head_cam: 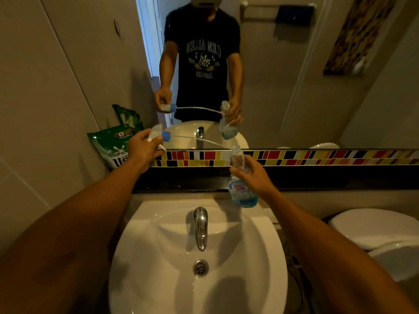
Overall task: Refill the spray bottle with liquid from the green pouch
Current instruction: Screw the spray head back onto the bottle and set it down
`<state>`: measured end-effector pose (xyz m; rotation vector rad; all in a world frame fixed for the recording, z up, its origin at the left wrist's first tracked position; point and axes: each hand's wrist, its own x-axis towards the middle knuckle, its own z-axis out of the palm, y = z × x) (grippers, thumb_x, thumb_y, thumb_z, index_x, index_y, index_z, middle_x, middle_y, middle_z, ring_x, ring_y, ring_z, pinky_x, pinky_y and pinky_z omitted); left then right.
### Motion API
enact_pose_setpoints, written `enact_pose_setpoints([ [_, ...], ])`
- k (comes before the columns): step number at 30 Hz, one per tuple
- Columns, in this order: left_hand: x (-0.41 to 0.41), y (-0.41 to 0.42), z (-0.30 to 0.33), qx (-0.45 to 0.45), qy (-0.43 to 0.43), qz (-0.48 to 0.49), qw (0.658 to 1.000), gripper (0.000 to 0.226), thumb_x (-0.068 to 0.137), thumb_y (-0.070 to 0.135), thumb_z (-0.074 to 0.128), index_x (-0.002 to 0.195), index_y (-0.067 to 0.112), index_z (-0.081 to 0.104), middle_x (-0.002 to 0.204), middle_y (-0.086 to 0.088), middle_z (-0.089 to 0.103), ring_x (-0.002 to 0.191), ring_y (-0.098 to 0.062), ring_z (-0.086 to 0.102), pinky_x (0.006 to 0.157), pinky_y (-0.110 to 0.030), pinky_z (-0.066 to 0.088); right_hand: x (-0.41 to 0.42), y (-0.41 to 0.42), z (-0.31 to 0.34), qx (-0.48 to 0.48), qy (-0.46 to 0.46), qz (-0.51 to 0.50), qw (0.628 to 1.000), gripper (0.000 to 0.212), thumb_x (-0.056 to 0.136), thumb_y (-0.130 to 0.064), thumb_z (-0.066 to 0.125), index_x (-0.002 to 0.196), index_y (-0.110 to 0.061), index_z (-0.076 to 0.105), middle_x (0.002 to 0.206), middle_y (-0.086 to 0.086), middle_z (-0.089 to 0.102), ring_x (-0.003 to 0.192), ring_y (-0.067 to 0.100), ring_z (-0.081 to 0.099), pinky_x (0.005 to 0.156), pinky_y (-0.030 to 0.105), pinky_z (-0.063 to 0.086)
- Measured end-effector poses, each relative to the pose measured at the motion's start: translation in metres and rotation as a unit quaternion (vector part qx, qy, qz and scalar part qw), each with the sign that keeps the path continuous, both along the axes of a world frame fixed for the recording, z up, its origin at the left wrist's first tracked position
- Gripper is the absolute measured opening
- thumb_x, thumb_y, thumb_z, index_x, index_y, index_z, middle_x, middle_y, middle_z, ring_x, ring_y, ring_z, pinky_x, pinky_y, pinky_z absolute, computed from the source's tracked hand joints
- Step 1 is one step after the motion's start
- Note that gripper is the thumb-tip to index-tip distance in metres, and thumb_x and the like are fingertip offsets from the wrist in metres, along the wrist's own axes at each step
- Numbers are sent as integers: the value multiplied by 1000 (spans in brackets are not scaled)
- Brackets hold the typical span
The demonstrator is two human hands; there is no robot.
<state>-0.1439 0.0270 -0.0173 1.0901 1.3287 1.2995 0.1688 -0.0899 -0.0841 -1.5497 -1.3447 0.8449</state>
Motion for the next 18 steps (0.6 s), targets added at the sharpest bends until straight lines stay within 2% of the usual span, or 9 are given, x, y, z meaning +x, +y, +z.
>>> enact_pose_setpoints([
  [5, -6, -10, 32, 30, 5, -27, 999, 49, 91, 7, 70, 138, 11, 56, 124, -18, 66, 80, -14, 67, 68, -30, 63, 3, -9, 8, -15, -26, 7, 1000, 51, 95, -32, 76, 142, -24, 57, 126, -3, 67, 114, 17, 66, 91, 35, 53],
  [8, -6, -18, 47, 41, 4, -38, 998, 50, 92, 7, 68, 140, 13, 54, 127, -14, 64, 87, -14, 68, 59, -20, 60, 1, -14, 13, -18, -25, 5, 1000, 54, 95, -29, 76, 144, -22, 55, 128, -1, 66, 114, 17, 64, 78, 23, 49],
  [12, -11, -24, 56, 50, 15, -44, 998, 50, 93, 8, 67, 140, 14, 53, 130, -15, 62, 89, -13, 68, 57, -18, 59, -1, -17, 14, -25, -23, 0, 999, 56, 95, -28, 76, 147, -22, 54, 132, 1, 66, 114, 18, 64, 74, 21, 47],
  [18, -17, -35, 64, 46, 23, -69, 996, 52, 94, 9, 66, 144, 14, 49, 129, -12, 59, 93, -16, 68, 75, -28, 61, -4, -21, 19, -35, -29, 8, 999, 53, 95, -27, 75, 144, -21, 55, 128, 2, 67, 106, 15, 65, 72, 22, 46],
])
